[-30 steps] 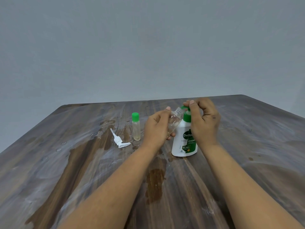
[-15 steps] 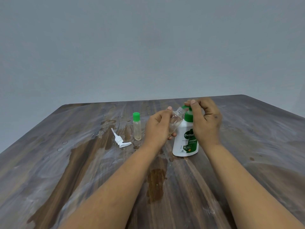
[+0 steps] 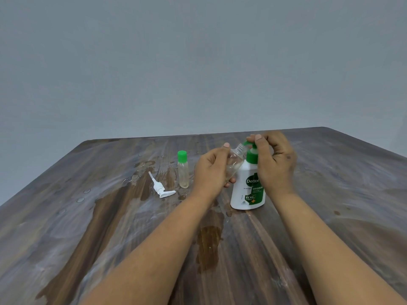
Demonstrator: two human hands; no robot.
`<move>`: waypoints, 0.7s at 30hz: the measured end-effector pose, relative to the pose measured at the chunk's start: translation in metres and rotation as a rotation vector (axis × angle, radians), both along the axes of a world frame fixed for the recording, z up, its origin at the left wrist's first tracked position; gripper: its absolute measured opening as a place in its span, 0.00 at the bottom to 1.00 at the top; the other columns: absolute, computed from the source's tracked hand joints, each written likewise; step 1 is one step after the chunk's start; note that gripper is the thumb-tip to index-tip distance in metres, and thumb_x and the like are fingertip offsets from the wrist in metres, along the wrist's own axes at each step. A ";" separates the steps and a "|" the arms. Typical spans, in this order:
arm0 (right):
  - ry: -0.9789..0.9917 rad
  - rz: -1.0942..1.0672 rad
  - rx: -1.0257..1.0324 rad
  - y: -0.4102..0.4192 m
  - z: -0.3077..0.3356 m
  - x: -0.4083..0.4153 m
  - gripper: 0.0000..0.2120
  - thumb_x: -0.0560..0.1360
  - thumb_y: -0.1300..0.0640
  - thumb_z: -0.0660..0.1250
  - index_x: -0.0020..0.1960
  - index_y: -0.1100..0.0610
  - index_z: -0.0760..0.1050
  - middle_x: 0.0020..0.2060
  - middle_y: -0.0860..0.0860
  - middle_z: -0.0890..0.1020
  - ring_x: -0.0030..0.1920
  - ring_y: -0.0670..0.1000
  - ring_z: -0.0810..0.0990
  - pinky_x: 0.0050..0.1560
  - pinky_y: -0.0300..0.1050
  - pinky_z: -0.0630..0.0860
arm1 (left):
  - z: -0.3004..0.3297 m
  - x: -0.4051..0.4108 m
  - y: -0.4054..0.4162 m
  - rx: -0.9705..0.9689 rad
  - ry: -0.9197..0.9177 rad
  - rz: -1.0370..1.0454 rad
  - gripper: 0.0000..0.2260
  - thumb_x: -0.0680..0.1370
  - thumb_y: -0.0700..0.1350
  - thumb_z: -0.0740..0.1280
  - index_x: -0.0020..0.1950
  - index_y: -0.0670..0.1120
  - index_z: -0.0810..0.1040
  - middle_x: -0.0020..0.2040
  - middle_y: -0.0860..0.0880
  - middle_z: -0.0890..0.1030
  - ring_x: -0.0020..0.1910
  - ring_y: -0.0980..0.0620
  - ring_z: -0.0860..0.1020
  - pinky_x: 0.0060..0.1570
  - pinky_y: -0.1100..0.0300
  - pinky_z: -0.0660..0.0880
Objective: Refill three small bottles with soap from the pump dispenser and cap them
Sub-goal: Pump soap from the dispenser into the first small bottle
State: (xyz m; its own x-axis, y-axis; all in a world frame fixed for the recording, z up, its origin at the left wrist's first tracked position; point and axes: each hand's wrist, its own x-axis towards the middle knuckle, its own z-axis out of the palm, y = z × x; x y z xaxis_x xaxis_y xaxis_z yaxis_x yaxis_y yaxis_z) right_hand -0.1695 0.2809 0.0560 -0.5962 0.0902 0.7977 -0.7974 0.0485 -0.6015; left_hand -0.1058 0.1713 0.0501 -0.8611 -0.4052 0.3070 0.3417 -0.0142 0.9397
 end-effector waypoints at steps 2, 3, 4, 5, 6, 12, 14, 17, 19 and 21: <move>0.009 -0.009 0.016 0.000 0.000 0.000 0.12 0.77 0.59 0.63 0.39 0.46 0.78 0.38 0.48 0.80 0.42 0.41 0.77 0.45 0.37 0.73 | 0.000 -0.001 0.000 -0.003 -0.002 0.006 0.16 0.82 0.54 0.61 0.38 0.51 0.80 0.43 0.43 0.85 0.23 0.52 0.76 0.21 0.65 0.69; 0.010 -0.012 0.016 -0.001 0.000 0.000 0.12 0.77 0.59 0.63 0.39 0.46 0.77 0.37 0.48 0.80 0.42 0.40 0.77 0.44 0.35 0.72 | -0.001 -0.001 0.000 -0.001 -0.003 0.007 0.15 0.82 0.54 0.61 0.39 0.51 0.80 0.43 0.43 0.85 0.23 0.52 0.76 0.21 0.65 0.69; 0.014 -0.016 0.015 -0.001 0.000 0.000 0.12 0.77 0.59 0.63 0.38 0.46 0.77 0.37 0.48 0.79 0.41 0.39 0.77 0.43 0.33 0.72 | -0.001 -0.001 0.000 0.001 -0.004 0.007 0.15 0.82 0.54 0.61 0.38 0.51 0.80 0.43 0.43 0.85 0.23 0.52 0.76 0.21 0.65 0.69; 0.020 -0.020 0.011 -0.001 0.000 0.000 0.12 0.77 0.59 0.63 0.38 0.46 0.77 0.37 0.48 0.79 0.41 0.39 0.77 0.43 0.33 0.71 | -0.001 -0.002 0.000 0.000 -0.005 0.007 0.16 0.82 0.54 0.61 0.38 0.51 0.80 0.43 0.43 0.85 0.23 0.52 0.76 0.21 0.65 0.69; 0.027 -0.021 0.004 -0.001 0.000 0.000 0.12 0.78 0.59 0.63 0.39 0.47 0.78 0.37 0.49 0.79 0.42 0.39 0.77 0.44 0.33 0.71 | -0.001 -0.002 0.000 -0.002 -0.005 0.007 0.16 0.82 0.54 0.61 0.38 0.51 0.80 0.43 0.42 0.85 0.23 0.52 0.76 0.21 0.65 0.68; -0.014 0.010 -0.056 -0.001 0.000 -0.001 0.13 0.79 0.58 0.62 0.41 0.44 0.79 0.40 0.52 0.82 0.45 0.52 0.81 0.47 0.52 0.77 | -0.001 -0.001 -0.001 -0.003 0.010 -0.001 0.16 0.82 0.53 0.61 0.38 0.50 0.80 0.43 0.40 0.84 0.22 0.52 0.76 0.20 0.65 0.68; -0.005 -0.004 -0.033 -0.001 0.000 -0.001 0.12 0.78 0.58 0.62 0.40 0.47 0.79 0.39 0.51 0.81 0.44 0.49 0.80 0.46 0.48 0.77 | -0.001 -0.001 0.000 0.000 0.010 0.002 0.17 0.82 0.53 0.61 0.37 0.51 0.80 0.43 0.40 0.84 0.22 0.52 0.76 0.20 0.65 0.68; 0.012 -0.017 0.006 -0.001 -0.001 -0.001 0.11 0.78 0.59 0.63 0.39 0.50 0.79 0.38 0.49 0.80 0.42 0.43 0.78 0.44 0.39 0.74 | -0.001 -0.001 0.000 -0.001 0.012 0.001 0.18 0.82 0.53 0.61 0.35 0.53 0.80 0.43 0.41 0.84 0.23 0.52 0.76 0.20 0.65 0.68; 0.012 -0.018 0.014 -0.001 -0.001 -0.001 0.11 0.77 0.59 0.63 0.39 0.51 0.78 0.38 0.50 0.80 0.41 0.42 0.78 0.43 0.37 0.73 | -0.001 -0.001 0.000 0.003 0.013 -0.005 0.18 0.82 0.53 0.61 0.34 0.55 0.81 0.43 0.42 0.84 0.22 0.52 0.76 0.20 0.65 0.68; 0.019 -0.018 0.007 -0.001 -0.001 0.000 0.12 0.78 0.59 0.62 0.38 0.49 0.77 0.38 0.52 0.80 0.42 0.43 0.78 0.44 0.39 0.73 | -0.001 0.000 0.000 0.001 0.014 -0.003 0.18 0.82 0.53 0.61 0.35 0.54 0.80 0.43 0.41 0.84 0.23 0.52 0.76 0.21 0.65 0.68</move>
